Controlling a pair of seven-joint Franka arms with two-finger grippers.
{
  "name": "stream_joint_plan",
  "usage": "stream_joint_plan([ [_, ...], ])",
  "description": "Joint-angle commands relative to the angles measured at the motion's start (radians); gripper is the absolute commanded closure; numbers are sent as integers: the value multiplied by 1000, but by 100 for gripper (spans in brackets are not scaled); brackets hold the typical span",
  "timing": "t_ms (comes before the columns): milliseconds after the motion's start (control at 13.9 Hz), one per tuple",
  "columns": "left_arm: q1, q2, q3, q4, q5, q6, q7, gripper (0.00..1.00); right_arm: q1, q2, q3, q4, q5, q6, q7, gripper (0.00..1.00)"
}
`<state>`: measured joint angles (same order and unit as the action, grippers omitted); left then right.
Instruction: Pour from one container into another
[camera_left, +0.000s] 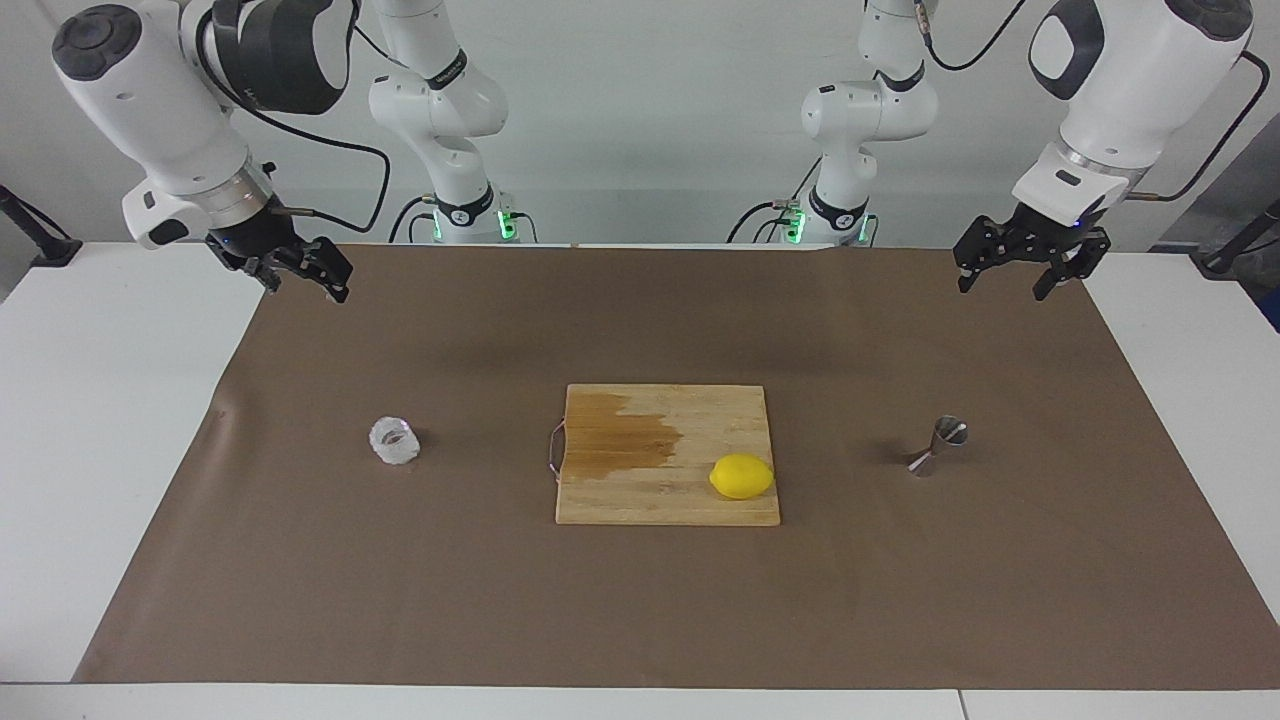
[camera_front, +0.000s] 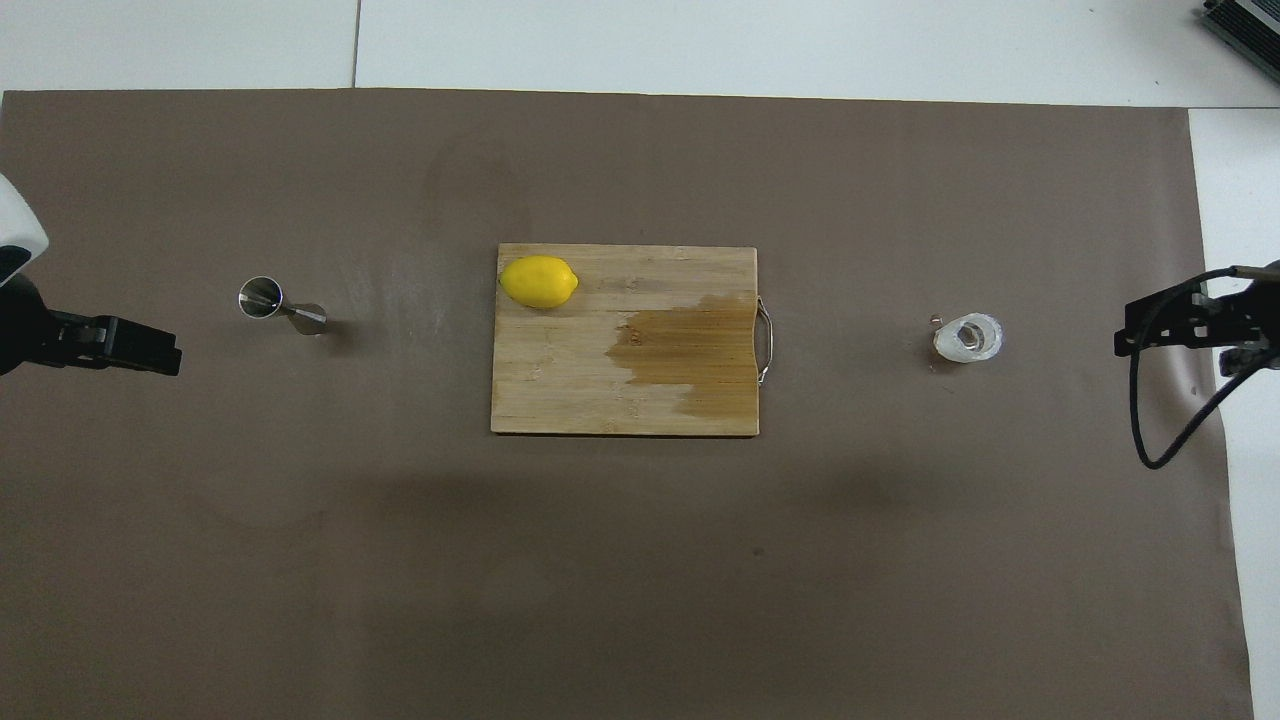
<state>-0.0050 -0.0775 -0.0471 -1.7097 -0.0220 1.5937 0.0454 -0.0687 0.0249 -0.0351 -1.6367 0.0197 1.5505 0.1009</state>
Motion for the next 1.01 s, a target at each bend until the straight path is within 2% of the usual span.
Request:
stream_joint_plan([
  [0, 6, -27, 10, -25, -38, -32, -148, 0, -5, -8, 1, -11, 17, 8, 13, 0],
  [215, 8, -50, 12, -89, -50, 30, -357, 0, -5, -8, 1, -11, 17, 6, 11, 0],
  [359, 16, -35, 15, -94, -110, 49, -465, 0, -5, -8, 1, -11, 17, 8, 13, 0],
  [718, 86, 54, 15, -88, -239, 111, -737, 0, -5, -8, 1, -11, 17, 8, 11, 0],
  [933, 123, 152, 15, -51, -329, 141, -919, 0, -5, -8, 1, -11, 17, 7, 11, 0],
])
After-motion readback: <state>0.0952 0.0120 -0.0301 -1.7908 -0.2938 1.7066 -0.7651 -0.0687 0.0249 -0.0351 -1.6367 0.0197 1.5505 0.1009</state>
